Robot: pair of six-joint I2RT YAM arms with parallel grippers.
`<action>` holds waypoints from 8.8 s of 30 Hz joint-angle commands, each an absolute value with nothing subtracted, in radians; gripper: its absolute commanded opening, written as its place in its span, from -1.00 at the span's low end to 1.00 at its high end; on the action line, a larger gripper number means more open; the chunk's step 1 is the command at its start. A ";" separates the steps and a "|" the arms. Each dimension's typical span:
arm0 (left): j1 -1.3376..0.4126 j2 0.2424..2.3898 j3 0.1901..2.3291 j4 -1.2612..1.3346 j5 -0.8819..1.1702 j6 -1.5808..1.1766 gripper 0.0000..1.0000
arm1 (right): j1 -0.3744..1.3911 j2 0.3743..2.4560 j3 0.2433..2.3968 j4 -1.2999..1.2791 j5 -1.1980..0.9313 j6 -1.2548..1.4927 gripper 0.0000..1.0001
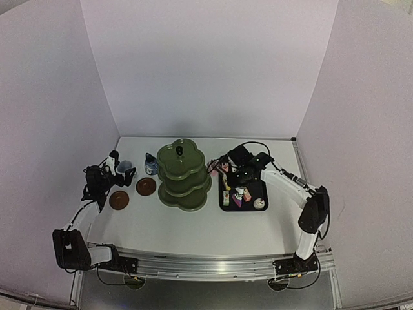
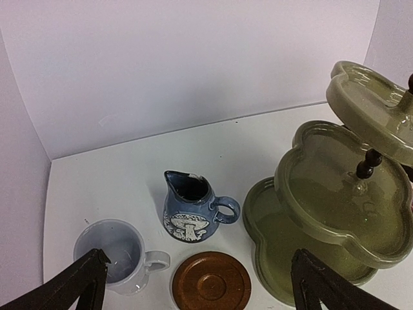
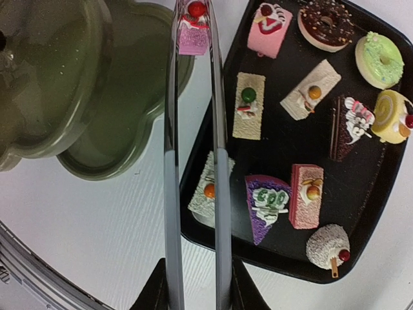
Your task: Serve the afternoon tea
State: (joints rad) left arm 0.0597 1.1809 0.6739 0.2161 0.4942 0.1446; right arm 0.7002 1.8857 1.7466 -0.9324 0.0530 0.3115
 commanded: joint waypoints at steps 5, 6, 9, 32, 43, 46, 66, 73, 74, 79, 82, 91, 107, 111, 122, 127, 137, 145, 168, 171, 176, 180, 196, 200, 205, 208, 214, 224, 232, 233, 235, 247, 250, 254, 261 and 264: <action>0.058 1.170 0.686 0.207 0.484 0.175 0.99 | 0.701 1.905 1.738 -0.806 -0.097 0.306 -1.00; 0.058 1.171 0.686 0.208 0.484 0.175 0.99 | 0.701 1.904 1.730 -0.804 -0.103 0.307 -1.00; 0.057 1.174 0.684 0.209 0.486 0.174 0.99 | 0.701 1.910 1.708 -0.802 -0.113 0.313 -1.00; 0.057 1.169 0.674 0.205 0.477 0.189 0.99 | 0.711 1.966 1.727 -0.799 -0.125 0.317 -0.67; 0.057 1.172 0.668 0.207 0.476 0.193 0.99 | 0.711 1.941 1.746 -0.799 -0.132 0.334 -0.36; 0.057 1.170 0.666 0.207 0.476 0.195 0.99 | 0.711 1.933 1.743 -0.799 -0.131 0.340 -0.35; 0.057 1.172 0.658 0.206 0.480 0.206 0.99 | 0.711 1.849 1.684 -0.797 -0.122 0.376 -0.46; 0.057 1.169 0.651 0.204 0.479 0.207 0.99 | 0.710 1.791 1.615 -0.800 -0.042 0.407 -0.48; 0.057 1.169 0.650 0.205 0.479 0.207 0.99 | 0.710 1.780 1.606 -0.801 -0.029 0.411 -0.48; 0.057 1.171 0.652 0.206 0.481 0.207 0.99 | 0.711 1.721 1.563 -0.818 0.036 0.418 -0.44; 0.057 1.172 0.655 0.206 0.482 0.207 0.99 | 0.713 1.694 1.553 -0.846 0.053 0.415 -0.40; 0.058 1.169 0.658 0.199 0.486 0.208 0.99 | 0.747 1.667 1.544 -1.005 0.155 0.373 -0.30; 0.057 1.166 0.657 0.192 0.492 0.220 0.99 | 0.776 1.731 1.535 -1.061 0.199 0.394 -0.21; 0.057 1.164 0.658 0.190 0.492 0.223 0.99 | 0.776 1.768 1.547 -1.055 0.185 0.394 -0.20; 0.057 1.161 0.656 0.184 0.491 0.227 0.99 | 0.776 1.808 1.540 -1.025 0.197 0.390 -0.51; 0.057 1.160 0.656 0.183 0.489 0.227 0.99 | 0.775 1.807 1.529 -1.025 0.204 0.389 -0.80; 0.057 1.152 0.658 0.180 0.486 0.217 0.99 | 0.776 1.709 1.605 -1.077 0.257 0.343 -1.00; 0.057 1.114 0.676 0.080 0.459 0.179 0.99 | 0.778 1.621 1.611 -1.113 0.208 0.272 -1.00; 0.057 0.761 0.364 0.185 0.333 -0.050 0.99 | 0.947 1.525 1.409 -1.011 0.063 0.173 -1.00; 0.057 0.743 0.327 0.209 0.329 -0.063 0.99 | 0.969 1.515 1.375 -0.958 0.108 0.153 -1.00; 0.057 0.720 0.305 0.197 0.345 -0.055 0.99 | 0.974 1.543 1.359 -0.893 0.138 0.123 -1.00; 0.057 0.726 0.293 0.206 0.359 -0.061 0.99 | 0.976 1.585 1.377 -0.835 0.143 0.108 -1.00; 0.058 0.714 0.289 0.188 0.399 -0.052 0.99 | 0.976 1.780 1.523 -0.804 0.197 0.085 -1.00; 0.057 0.713 0.290 0.187 0.399 -0.051 0.99 | 0.976 1.810 1.528 -0.802 0.199 0.086 -1.00; 0.057 0.712 0.291 0.186 0.399 -0.051 0.99 | 0.976 1.840 1.537 -0.799 0.215 0.091 -0.95; 0.058 0.715 0.291 0.185 0.400 -0.051 0.99 | 0.976 1.848 1.543 -0.798 0.221 0.105 -0.90; 0.057 0.715 0.291 0.181 0.405 -0.050 0.99 | 0.976 1.842 1.539 -0.799 0.206 0.120 -0.34; 0.057 0.722 0.291 0.178 0.408 -0.044 0.99 | 0.976 1.799 1.540 -0.799 0.197 0.150 -0.23; 0.058 0.730 0.290 0.180 0.408 -0.043 0.99 | 0.976 1.673 1.471 -0.816 0.203 0.259 -0.24; 0.058 0.731 0.290 0.181 0.408 -0.043 0.99 | 0.976 1.659 1.462 -0.823 0.201 0.268 -0.24; 0.057 0.735 0.289 0.184 0.409 -0.043 0.99 | 0.976 1.633 1.442 -0.832 0.194 0.284 -0.24; 0.058 0.743 0.288 0.190 0.410 -0.039 0.99 | 0.976 1.503 1.361 -0.995 0.242 0.429 -0.27; 0.058 0.741 0.289 0.188 0.411 -0.041 0.99 | 0.976 1.486 1.348 -1.030 0.243 0.496 -0.28; 0.058 0.740 0.289 0.189 0.413 -0.041 1.00 | 0.976 1.464 1.343 -1.131 0.239 0.642 -0.28; 0.058 0.736 0.287 0.196 0.414 -0.041 0.99 | 0.991 1.440 1.335 -1.152 0.215 0.707 -0.27; 0.057 0.737 0.287 0.197 0.416 -0.041 0.99 | 0.991 1.462 1.342 -1.123 0.189 0.692 -0.26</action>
